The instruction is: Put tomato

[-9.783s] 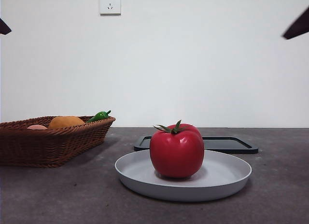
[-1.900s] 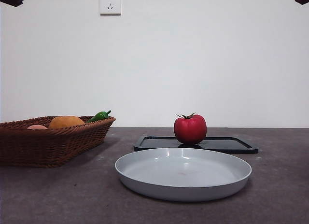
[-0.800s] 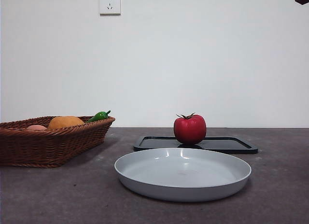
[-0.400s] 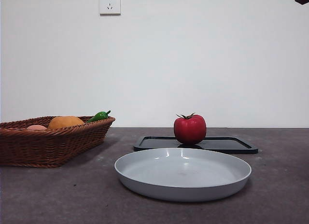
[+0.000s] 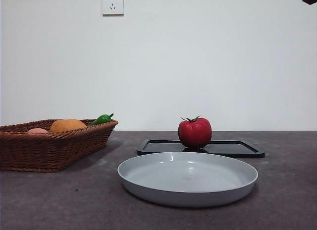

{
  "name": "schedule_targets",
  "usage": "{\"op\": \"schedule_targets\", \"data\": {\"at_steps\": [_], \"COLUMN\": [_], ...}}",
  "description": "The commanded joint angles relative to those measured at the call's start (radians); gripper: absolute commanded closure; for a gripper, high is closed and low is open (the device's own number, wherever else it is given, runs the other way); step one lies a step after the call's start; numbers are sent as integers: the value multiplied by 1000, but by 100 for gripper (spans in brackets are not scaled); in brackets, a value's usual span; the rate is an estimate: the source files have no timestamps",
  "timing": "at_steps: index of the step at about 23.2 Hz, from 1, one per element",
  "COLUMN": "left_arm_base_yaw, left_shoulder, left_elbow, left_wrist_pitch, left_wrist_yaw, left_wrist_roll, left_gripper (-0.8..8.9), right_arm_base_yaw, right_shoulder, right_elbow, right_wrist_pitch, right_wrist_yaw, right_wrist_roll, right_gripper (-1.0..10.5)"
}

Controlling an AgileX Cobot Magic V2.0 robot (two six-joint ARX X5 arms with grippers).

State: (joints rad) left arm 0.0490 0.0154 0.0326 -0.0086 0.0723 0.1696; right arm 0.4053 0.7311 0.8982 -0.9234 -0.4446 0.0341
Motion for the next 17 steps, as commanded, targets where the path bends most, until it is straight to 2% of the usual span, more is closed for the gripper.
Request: {"op": "schedule_targets", "data": {"at_steps": [1, 8, 11, 17], "left_arm_base_yaw": [2, 2, 2, 2], "left_shoulder": [-13, -13, -13, -13], "left_elbow": [-21, -21, -21, -21], "left_wrist_pitch": [-33, -179, -178, -179], "left_wrist_yaw": [-18, -21, -21, -21], "left_wrist_roll": [-6, -33, -72, -75], "left_gripper": [806, 806, 806, 806], "right_arm_base_yaw": [6, 6, 6, 6], "right_shoulder": [5, 5, 5, 5], "right_elbow": [7, 7, 7, 7], "right_wrist_pitch": [10, 10, 10, 10], "right_wrist_yaw": [-1, -1, -1, -1], "right_wrist_roll": [7, 7, 7, 7], "right_gripper": [938, 938, 938, 938]}}
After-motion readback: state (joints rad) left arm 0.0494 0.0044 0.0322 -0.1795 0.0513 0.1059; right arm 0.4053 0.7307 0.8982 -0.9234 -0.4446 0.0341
